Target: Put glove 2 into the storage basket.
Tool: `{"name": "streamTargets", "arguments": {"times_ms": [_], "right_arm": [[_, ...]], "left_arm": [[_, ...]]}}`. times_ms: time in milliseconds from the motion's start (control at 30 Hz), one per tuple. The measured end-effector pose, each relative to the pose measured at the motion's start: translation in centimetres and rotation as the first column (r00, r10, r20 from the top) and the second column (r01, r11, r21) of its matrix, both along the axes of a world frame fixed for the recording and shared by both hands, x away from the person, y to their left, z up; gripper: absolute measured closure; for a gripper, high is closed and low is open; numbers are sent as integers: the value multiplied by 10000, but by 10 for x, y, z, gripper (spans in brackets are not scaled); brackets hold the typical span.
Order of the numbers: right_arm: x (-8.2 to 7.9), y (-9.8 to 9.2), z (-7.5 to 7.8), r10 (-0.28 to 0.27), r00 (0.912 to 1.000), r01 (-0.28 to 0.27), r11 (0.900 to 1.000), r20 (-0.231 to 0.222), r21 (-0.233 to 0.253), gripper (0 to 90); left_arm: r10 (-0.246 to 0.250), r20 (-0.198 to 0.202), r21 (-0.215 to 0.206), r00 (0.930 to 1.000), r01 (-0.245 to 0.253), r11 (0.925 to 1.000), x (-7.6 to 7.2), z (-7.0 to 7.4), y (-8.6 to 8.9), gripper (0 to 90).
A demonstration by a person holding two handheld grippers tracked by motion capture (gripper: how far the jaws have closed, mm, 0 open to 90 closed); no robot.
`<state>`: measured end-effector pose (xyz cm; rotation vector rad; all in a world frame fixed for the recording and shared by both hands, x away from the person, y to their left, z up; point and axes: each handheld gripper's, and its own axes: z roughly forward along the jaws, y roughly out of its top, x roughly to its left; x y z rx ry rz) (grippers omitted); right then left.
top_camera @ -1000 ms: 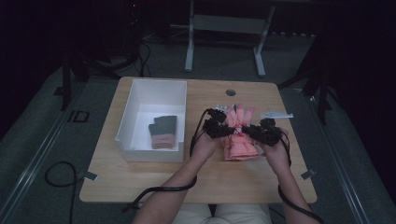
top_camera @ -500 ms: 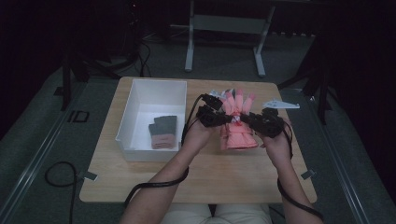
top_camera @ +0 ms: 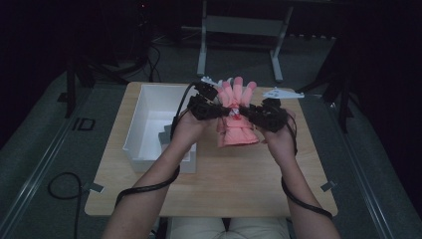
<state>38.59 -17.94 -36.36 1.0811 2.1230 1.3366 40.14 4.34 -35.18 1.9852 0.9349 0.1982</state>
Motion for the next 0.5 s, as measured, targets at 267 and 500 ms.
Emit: {"name": "streamTargets", "arguments": {"times_ms": [267, 500], "right_arm": [[3, 39, 13, 335, 9994, -335, 9994, 117, 32, 739], [4, 77, 18, 711, 9972, -713, 9974, 216, 61, 739]], "left_arm": [[263, -38, 90, 9996, -262, 9996, -3, 13, 34, 799], [767, 65, 251, 9970, -768, 9967, -12, 22, 76, 798]]}}
